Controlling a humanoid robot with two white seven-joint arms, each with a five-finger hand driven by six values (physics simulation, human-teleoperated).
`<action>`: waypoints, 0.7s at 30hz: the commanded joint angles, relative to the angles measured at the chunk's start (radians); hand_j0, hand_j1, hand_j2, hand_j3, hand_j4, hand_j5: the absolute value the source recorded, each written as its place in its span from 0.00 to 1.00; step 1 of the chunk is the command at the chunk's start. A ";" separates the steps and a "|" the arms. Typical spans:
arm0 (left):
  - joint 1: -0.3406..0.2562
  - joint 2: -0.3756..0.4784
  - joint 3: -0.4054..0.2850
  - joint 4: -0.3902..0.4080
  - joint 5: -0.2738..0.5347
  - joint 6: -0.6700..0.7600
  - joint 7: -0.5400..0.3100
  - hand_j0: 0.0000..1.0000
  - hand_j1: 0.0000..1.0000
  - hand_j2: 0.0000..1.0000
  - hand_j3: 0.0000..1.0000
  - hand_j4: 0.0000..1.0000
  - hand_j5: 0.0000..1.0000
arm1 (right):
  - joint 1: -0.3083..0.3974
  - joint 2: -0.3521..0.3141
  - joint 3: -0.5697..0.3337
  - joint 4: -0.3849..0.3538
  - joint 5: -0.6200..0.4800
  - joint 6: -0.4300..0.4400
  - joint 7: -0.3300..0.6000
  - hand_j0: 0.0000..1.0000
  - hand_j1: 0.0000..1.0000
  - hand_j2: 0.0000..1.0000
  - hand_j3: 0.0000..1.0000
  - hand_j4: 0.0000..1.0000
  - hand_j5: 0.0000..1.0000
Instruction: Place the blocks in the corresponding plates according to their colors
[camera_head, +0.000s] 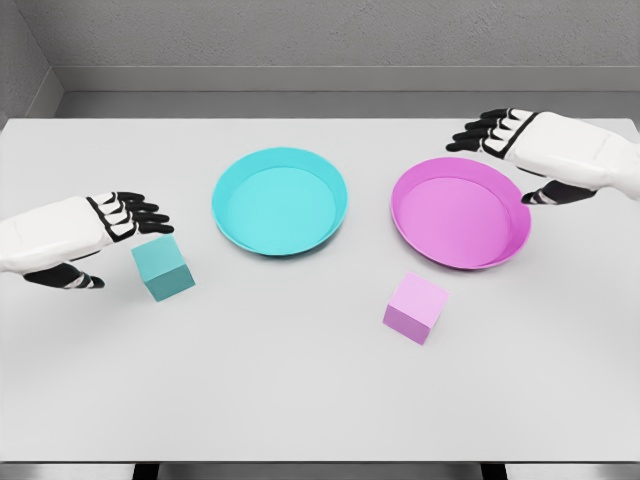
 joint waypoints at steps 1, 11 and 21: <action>0.000 0.001 -0.001 0.001 0.003 0.000 0.000 1.00 1.00 1.00 1.00 1.00 1.00 | 0.000 -0.002 0.000 -0.006 -0.003 0.003 0.000 1.00 1.00 1.00 1.00 1.00 1.00; -0.107 -0.133 -0.021 0.000 -0.125 0.000 -0.279 1.00 1.00 1.00 1.00 1.00 1.00 | 0.058 0.009 -0.060 0.016 0.014 0.003 0.000 1.00 1.00 1.00 1.00 1.00 1.00; -0.146 -0.219 -0.022 0.079 -0.125 0.000 -0.363 1.00 1.00 1.00 1.00 1.00 1.00 | 0.095 -0.006 0.116 -0.076 0.018 0.003 0.000 1.00 1.00 1.00 1.00 1.00 1.00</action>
